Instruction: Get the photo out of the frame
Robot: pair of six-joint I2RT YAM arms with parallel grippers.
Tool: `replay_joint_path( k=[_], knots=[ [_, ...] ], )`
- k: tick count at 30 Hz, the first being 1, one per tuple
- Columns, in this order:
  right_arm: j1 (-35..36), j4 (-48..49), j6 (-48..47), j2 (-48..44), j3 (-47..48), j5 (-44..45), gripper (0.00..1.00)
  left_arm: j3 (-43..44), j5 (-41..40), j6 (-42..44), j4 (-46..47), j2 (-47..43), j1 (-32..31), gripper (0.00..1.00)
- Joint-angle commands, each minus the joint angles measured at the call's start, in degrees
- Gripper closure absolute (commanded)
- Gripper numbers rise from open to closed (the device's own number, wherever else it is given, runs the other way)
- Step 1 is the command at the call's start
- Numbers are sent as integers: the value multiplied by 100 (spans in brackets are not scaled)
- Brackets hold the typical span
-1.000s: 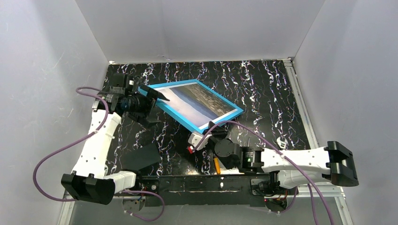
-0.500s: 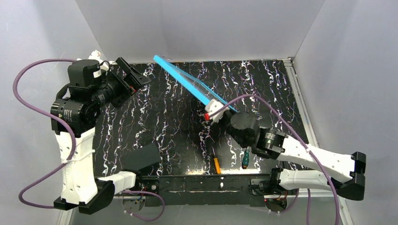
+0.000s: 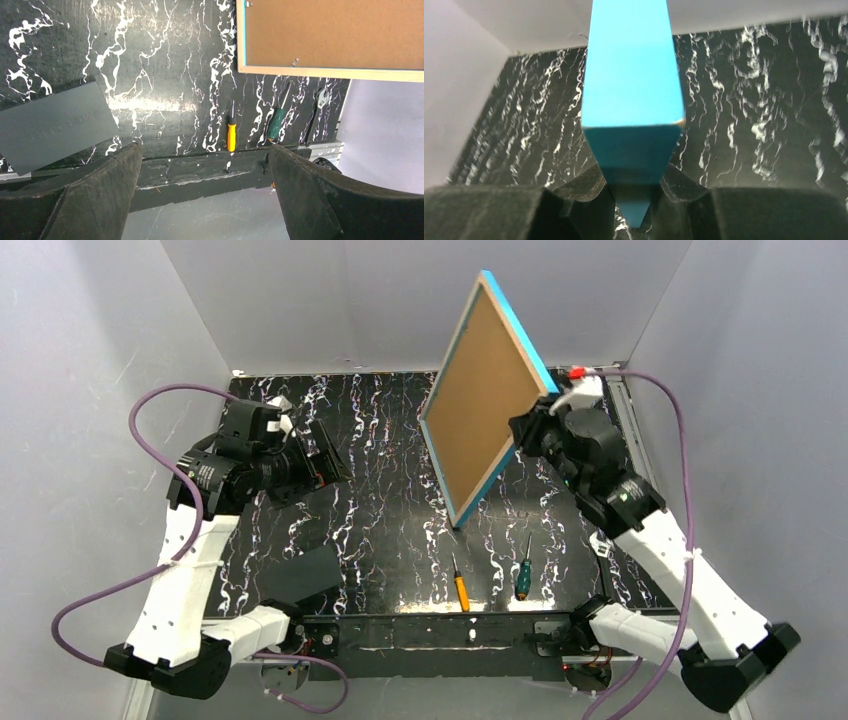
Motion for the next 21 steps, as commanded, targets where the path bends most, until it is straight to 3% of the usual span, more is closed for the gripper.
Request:
replay_joint_path(
  k=[1, 5, 11, 18, 21],
  knots=[
    [-532, 860, 1953, -785, -1176, 389, 99, -416, 147, 84, -89, -240, -183, 2],
    [-668, 1084, 2517, -1077, -2033, 815, 99, -765, 104, 160, -81, -349, -314, 2],
    [-1054, 1633, 2960, -919, -2977, 757, 99, -1286, 108, 220, -79, -480, -395, 2],
    [-1590, 2552, 3452, -731, -3964, 434, 99, -1749, 149, 209, -46, -648, -507, 2],
    [-2235, 2837, 3404, -639, -4261, -199, 99, -1852, 146, 220, -37, -692, -574, 2]
  ],
)
